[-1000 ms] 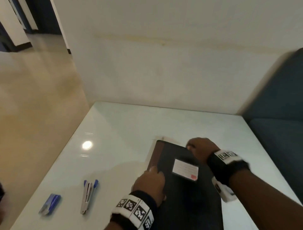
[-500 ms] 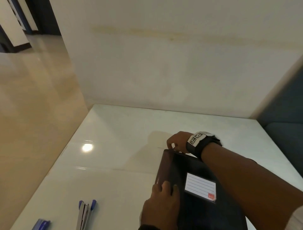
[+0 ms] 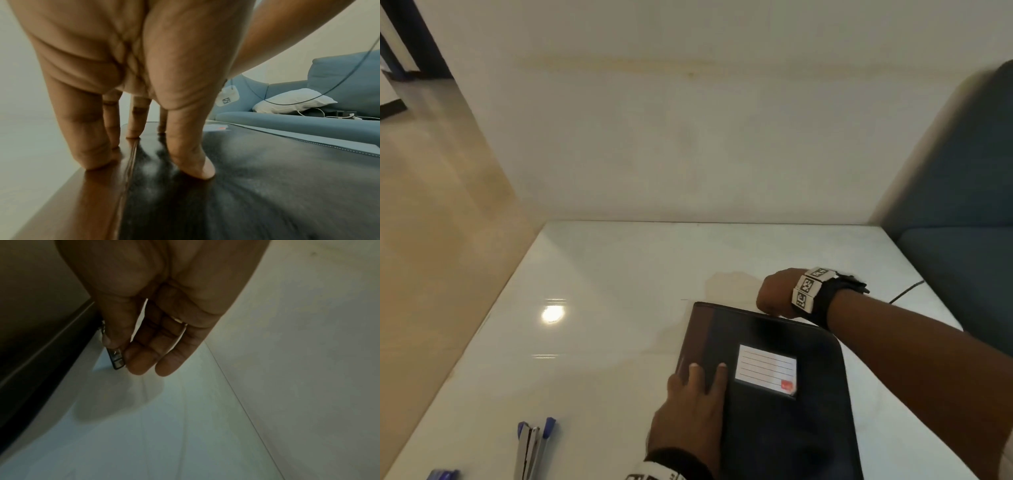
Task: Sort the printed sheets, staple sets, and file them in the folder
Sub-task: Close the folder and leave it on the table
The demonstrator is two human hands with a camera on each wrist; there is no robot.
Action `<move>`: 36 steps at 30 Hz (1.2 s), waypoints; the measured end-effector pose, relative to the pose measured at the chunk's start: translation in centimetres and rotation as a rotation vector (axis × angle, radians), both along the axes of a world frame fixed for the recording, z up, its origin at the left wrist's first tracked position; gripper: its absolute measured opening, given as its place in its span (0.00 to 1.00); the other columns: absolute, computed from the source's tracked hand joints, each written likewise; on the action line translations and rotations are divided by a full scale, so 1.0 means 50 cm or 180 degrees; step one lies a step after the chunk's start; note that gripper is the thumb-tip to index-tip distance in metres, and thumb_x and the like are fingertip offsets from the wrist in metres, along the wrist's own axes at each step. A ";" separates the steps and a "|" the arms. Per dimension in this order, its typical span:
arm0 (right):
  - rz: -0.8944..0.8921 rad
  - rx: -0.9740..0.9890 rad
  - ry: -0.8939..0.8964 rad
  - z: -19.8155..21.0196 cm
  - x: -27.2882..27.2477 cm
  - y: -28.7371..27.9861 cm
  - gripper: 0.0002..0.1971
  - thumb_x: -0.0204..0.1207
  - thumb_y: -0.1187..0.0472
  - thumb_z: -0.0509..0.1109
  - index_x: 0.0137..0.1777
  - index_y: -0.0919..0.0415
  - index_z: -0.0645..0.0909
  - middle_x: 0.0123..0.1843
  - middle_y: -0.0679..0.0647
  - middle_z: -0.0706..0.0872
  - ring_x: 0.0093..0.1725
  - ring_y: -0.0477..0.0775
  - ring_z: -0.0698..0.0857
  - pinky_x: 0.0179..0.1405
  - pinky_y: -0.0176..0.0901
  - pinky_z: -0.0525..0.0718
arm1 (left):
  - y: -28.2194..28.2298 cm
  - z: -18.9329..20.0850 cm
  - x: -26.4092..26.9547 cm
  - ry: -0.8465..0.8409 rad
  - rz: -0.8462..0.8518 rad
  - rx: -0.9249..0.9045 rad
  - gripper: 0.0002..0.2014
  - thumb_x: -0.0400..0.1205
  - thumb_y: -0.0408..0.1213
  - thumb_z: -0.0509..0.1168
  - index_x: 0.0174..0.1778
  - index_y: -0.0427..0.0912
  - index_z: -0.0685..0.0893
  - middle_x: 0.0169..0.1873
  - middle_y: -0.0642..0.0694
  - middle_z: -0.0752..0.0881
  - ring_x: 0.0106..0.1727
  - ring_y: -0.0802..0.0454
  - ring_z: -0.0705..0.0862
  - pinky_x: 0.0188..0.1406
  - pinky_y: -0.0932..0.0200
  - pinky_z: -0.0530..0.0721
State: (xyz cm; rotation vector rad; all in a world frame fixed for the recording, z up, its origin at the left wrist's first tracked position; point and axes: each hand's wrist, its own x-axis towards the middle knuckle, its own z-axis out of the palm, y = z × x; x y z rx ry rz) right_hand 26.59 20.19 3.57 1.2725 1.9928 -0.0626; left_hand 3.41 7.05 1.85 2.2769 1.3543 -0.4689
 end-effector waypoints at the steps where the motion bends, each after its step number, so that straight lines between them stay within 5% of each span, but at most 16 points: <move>1: -0.0104 0.0029 0.0000 -0.003 0.028 -0.021 0.05 0.76 0.66 0.63 0.39 0.61 0.77 0.46 0.57 0.84 0.46 0.63 0.87 0.49 0.50 0.88 | 0.000 0.000 0.005 0.0075 -0.0077 0.0000 0.48 0.79 0.41 0.69 0.83 0.59 0.40 0.80 0.41 0.49 0.78 0.35 0.56 0.71 0.41 0.75; 5: -0.0156 0.0127 0.0027 -0.027 0.135 -0.098 0.08 0.75 0.66 0.67 0.51 0.57 0.82 0.50 0.54 0.86 0.51 0.61 0.88 0.49 0.50 0.88 | 0.015 0.003 0.028 0.0366 -0.0267 -0.0071 0.50 0.73 0.46 0.73 0.80 0.67 0.43 0.77 0.40 0.50 0.75 0.33 0.58 0.68 0.39 0.75; 11: -0.0611 0.0445 0.0420 -0.040 0.202 -0.193 0.10 0.77 0.67 0.65 0.54 0.56 0.84 0.54 0.54 0.87 0.57 0.60 0.85 0.50 0.45 0.81 | 0.016 -0.010 0.045 0.0621 -0.0124 -0.0235 0.62 0.56 0.74 0.71 0.79 0.69 0.39 0.79 0.43 0.50 0.77 0.35 0.55 0.71 0.37 0.72; 19: -0.1354 0.0507 0.0803 -0.042 0.161 -0.338 0.12 0.78 0.62 0.64 0.58 0.55 0.84 0.56 0.56 0.86 0.55 0.61 0.86 0.46 0.46 0.83 | -0.014 -0.024 0.064 0.0845 0.0022 0.0016 0.67 0.54 0.74 0.72 0.81 0.63 0.36 0.78 0.39 0.50 0.78 0.32 0.53 0.73 0.38 0.71; 26: -0.1340 0.0293 0.0932 -0.032 0.070 -0.440 0.11 0.77 0.62 0.66 0.58 0.56 0.85 0.54 0.57 0.86 0.52 0.61 0.87 0.42 0.45 0.81 | 0.024 -0.017 0.077 0.0986 0.0030 0.0194 0.68 0.52 0.77 0.71 0.82 0.63 0.38 0.79 0.36 0.51 0.77 0.28 0.58 0.73 0.36 0.70; 32: -0.1347 0.0131 0.1241 -0.039 0.027 -0.522 0.11 0.77 0.60 0.66 0.56 0.54 0.86 0.54 0.56 0.87 0.54 0.62 0.87 0.50 0.50 0.86 | 0.069 -0.012 0.086 0.1088 -0.0094 0.0355 0.70 0.50 0.80 0.69 0.82 0.62 0.37 0.78 0.32 0.51 0.75 0.24 0.60 0.75 0.36 0.63; 36: -0.1202 -0.0044 0.1284 -0.043 -0.015 -0.586 0.09 0.76 0.62 0.65 0.51 0.57 0.86 0.50 0.57 0.88 0.50 0.63 0.87 0.44 0.48 0.85 | 0.075 -0.008 0.085 0.1094 -0.0117 0.0336 0.69 0.52 0.80 0.69 0.82 0.61 0.37 0.79 0.30 0.49 0.76 0.22 0.58 0.76 0.33 0.62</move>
